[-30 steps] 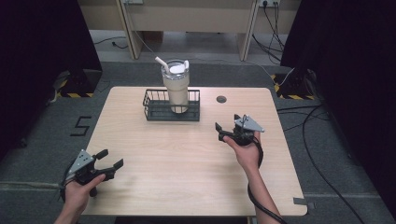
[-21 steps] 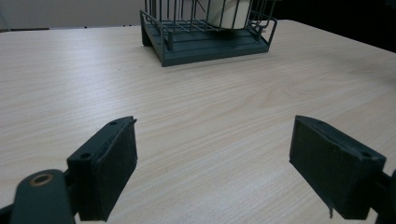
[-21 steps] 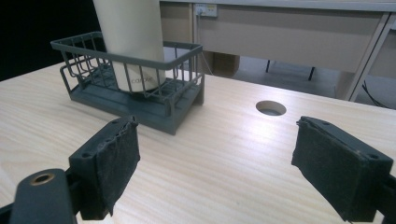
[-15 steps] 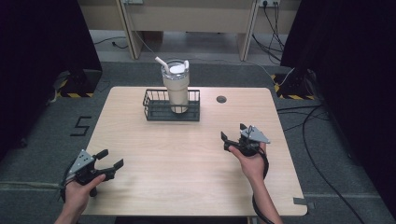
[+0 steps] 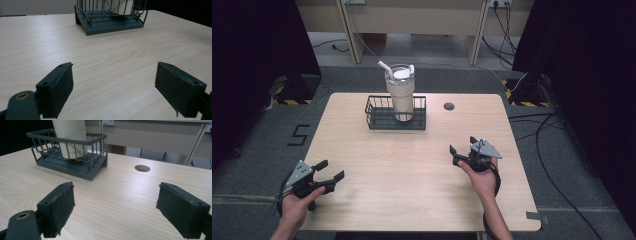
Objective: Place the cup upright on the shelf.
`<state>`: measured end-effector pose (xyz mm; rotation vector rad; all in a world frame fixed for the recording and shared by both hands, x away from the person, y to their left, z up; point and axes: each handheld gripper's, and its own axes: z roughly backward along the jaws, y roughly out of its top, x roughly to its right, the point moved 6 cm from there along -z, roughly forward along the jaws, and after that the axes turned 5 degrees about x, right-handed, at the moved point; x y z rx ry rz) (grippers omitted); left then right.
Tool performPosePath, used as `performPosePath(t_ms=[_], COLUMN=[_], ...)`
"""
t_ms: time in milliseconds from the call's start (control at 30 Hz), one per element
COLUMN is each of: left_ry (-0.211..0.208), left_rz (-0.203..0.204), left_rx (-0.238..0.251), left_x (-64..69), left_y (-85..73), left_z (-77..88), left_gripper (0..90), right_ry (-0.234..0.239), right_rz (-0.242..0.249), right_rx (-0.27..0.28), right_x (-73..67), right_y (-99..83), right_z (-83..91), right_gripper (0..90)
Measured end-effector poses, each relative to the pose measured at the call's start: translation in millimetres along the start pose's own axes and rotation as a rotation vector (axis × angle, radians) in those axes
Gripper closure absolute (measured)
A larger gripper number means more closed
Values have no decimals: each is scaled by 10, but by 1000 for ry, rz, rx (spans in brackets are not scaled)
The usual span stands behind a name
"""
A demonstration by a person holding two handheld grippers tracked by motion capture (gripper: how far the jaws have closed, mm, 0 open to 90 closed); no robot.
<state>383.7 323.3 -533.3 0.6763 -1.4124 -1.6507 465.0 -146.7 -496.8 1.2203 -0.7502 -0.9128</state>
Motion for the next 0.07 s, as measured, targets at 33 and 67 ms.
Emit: performPosePath(t_ms=[33, 67], left_ry=[-1, -1], left_rz=[0, 0], left_rx=[0, 0], left_x=[1, 2], left_y=[1, 0], left_z=[-2, -3], left_gripper=[145, 145], right_ry=[3, 6], right_rz=[3, 5], right_rx=[4, 6], right_x=[-4, -22], right_y=[5, 17], right_z=[-5, -12], right_gripper=[148, 148])
